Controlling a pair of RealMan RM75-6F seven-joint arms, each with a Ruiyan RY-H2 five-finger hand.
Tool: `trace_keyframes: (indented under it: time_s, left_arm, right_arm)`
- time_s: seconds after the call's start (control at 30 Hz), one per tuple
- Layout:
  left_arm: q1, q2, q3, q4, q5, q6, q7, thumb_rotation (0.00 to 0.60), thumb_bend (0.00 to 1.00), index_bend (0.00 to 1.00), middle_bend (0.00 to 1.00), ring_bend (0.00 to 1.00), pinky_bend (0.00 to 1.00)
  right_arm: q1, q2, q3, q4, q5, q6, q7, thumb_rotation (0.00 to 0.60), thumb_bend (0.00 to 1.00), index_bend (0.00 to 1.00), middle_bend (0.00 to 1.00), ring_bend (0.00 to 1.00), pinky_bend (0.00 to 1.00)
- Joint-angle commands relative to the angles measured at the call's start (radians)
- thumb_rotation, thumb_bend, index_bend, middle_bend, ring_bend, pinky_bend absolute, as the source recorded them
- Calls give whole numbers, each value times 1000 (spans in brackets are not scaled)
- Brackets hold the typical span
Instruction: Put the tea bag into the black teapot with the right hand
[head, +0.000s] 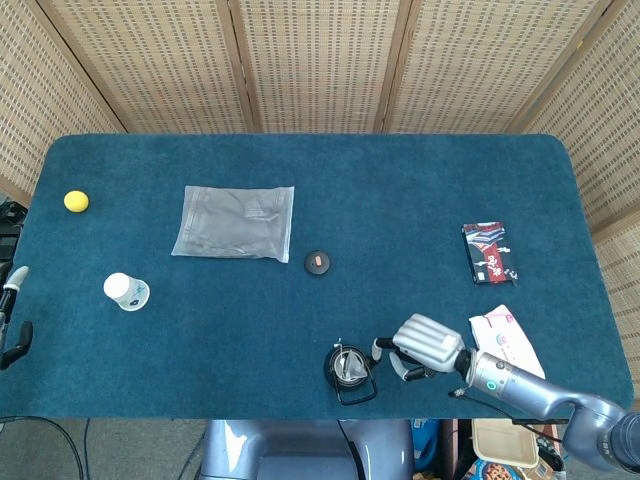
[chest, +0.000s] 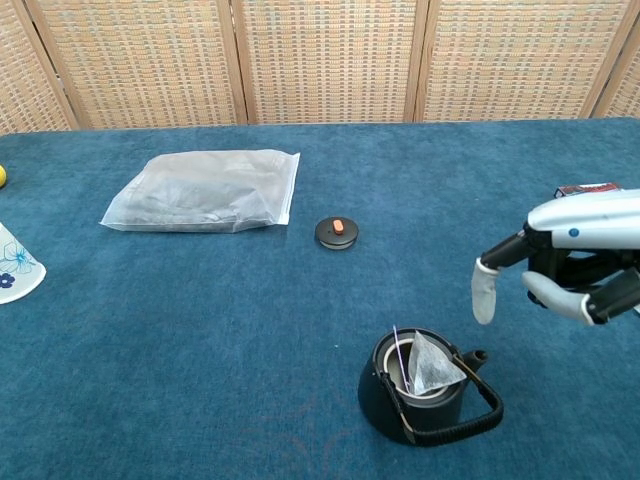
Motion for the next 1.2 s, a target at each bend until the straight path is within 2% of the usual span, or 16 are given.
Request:
trace_keyframes:
  time_s: [0.03, 0.4, 0.87, 1.2]
  left_arm:
    - [1, -1, 2, -1, 1, 0, 0, 600, 538, 30, 0, 0, 0]
    - [5, -4, 5, 8, -3, -1, -12, 600, 538, 30, 0, 0, 0]
    - [7, -9, 7, 21, -6, -4, -24, 600, 538, 30, 0, 0, 0]
    - [7, -13, 7, 31, -12, -9, -31, 600, 538, 30, 0, 0, 0]
  right_arm:
    - [9, -9, -8, -6, 7, -30, -22, 325, 952, 418, 1000, 997, 1000]
    - [27, -36, -11, -18, 29, -85, -93, 319, 952, 418, 1000, 1000, 1000]
    - [30, -47, 2, -33, 65, -107, -160, 278, 954, 356, 1000, 1000, 1000]
    - [44, -70, 13, -35, 87, -133, -189, 274, 960, 338, 1000, 1000, 1000]
